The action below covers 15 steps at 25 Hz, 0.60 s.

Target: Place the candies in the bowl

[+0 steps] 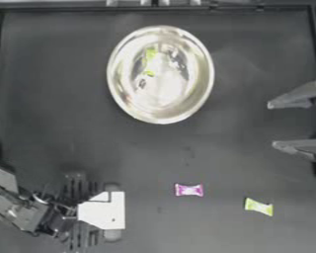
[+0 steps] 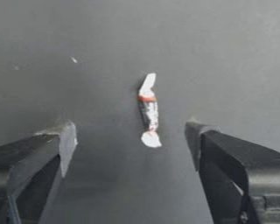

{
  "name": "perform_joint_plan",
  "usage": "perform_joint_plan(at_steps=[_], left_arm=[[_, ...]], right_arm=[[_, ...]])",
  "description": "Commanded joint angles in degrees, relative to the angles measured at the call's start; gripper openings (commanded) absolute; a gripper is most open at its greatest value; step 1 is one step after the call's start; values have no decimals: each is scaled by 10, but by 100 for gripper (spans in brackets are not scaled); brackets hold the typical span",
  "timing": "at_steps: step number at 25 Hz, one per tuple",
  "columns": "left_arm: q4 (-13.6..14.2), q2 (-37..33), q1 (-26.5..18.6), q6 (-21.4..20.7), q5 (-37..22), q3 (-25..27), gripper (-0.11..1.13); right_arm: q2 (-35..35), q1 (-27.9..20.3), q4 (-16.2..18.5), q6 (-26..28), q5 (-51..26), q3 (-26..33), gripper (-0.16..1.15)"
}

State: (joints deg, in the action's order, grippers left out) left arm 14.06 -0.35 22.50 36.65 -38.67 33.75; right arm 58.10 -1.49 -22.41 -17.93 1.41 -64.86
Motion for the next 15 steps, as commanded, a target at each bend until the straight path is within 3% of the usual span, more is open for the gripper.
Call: perform_joint_plan(at_steps=[1,15], left_arm=[[-1,4,0,1,5,-15,103],[-3,47,1,2,36,-18,103]], right_arm=[[-4,1,-3,0,4,7,98],[-4,0,-3,1,4,7,98]])
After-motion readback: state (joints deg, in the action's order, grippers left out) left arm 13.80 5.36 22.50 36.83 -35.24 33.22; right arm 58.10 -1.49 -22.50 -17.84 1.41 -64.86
